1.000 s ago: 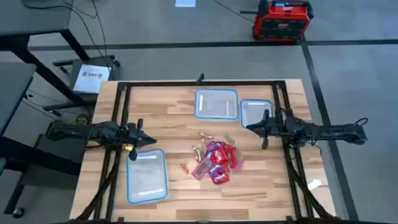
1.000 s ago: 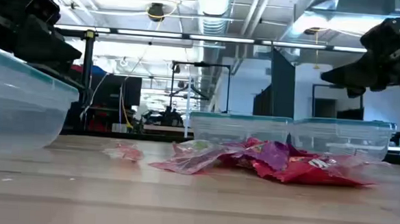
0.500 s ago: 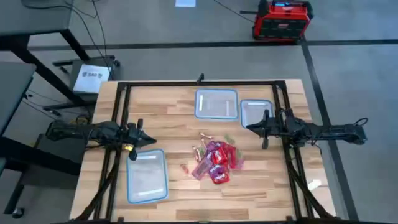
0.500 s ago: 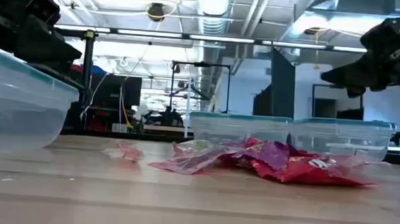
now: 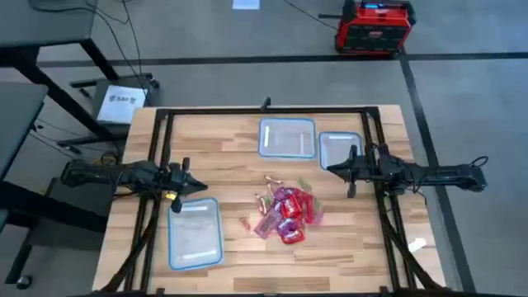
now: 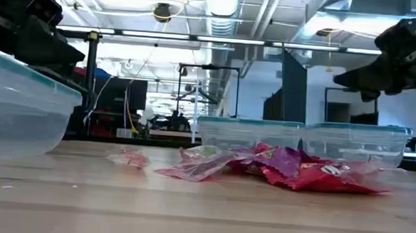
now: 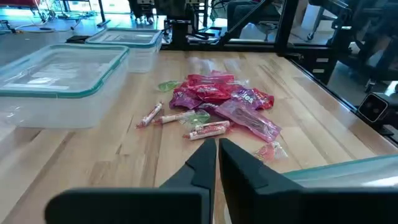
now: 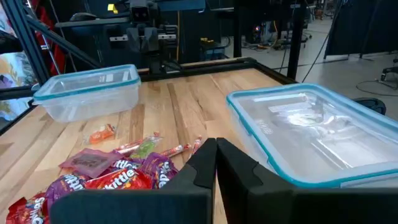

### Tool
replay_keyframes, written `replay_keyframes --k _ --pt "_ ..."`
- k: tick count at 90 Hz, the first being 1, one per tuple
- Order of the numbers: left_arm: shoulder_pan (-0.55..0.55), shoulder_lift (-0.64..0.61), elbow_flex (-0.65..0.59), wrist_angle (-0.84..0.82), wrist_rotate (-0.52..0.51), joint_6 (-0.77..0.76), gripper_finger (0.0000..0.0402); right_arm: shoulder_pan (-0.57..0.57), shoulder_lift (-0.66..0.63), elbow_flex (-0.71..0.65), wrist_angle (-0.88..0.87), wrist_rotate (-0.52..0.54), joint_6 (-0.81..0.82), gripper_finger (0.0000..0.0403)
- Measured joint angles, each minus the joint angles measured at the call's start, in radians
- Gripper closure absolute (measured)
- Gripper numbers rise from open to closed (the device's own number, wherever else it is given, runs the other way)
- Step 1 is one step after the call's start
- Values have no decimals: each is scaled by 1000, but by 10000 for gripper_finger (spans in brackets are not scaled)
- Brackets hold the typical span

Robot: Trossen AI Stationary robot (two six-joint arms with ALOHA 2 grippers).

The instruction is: Sort candy

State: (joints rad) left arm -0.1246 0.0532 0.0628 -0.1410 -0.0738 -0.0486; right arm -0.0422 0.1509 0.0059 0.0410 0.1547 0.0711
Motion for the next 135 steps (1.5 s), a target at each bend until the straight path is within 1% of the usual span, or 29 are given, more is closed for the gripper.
replay_keyframes --k 49,65,96,101,110,135 --pt "0 0 0 0 0 0 395 0 0 0 0 0 0 403" --pt "0 0 0 0 0 44 395 0 0 0 0 0 0 403" --pt "0 0 0 0 0 44 395 -2 0 0 0 10 -2 403" --pt "0 0 0 0 0 44 395 -12 0 0 1 31 -33 403" --pt "0 0 0 0 0 45 395 -27 0 0 1 30 -108 403" --pt "0 0 0 8 -1 45 395 -33 0 0 2 29 -114 403"
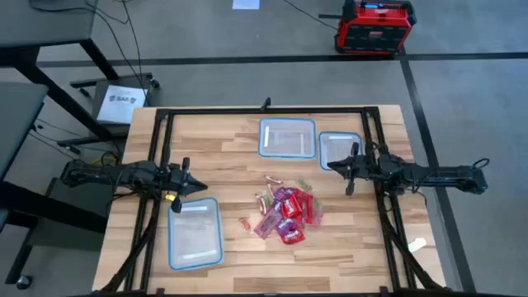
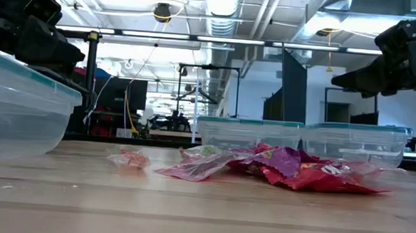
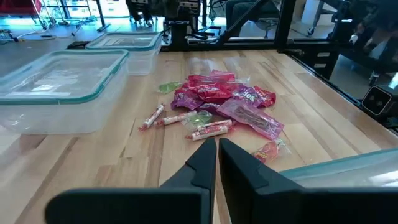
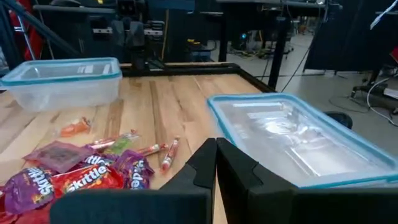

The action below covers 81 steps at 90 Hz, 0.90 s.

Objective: Sort candy
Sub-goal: Open the top left transparent bin

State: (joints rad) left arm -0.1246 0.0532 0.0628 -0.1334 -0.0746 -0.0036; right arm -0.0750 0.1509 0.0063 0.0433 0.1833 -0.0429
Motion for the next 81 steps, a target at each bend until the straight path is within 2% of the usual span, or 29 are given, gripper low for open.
replay_keyframes --k 8,14,18,31,43,50,60,81 --pt "0 0 -1 25 0 0 395 0 0 0 4 0 5 403" --pt "0 0 -4 43 0 0 395 4 0 0 23 -1 125 403" --pt "0 0 -5 54 -1 4 395 4 1 0 64 5 209 403" --pt "0 0 -7 96 -3 47 395 -31 23 0 261 94 291 403" --pt "0 0 -6 98 -31 35 395 -126 93 6 536 113 255 403" --pt "0 0 -6 103 -62 14 395 -194 179 58 582 97 228 403" --pt "0 0 -6 104 -112 -18 395 -289 369 195 510 2 171 403" --pt "0 0 -4 107 -153 -46 395 -491 880 569 57 -101 45 403"
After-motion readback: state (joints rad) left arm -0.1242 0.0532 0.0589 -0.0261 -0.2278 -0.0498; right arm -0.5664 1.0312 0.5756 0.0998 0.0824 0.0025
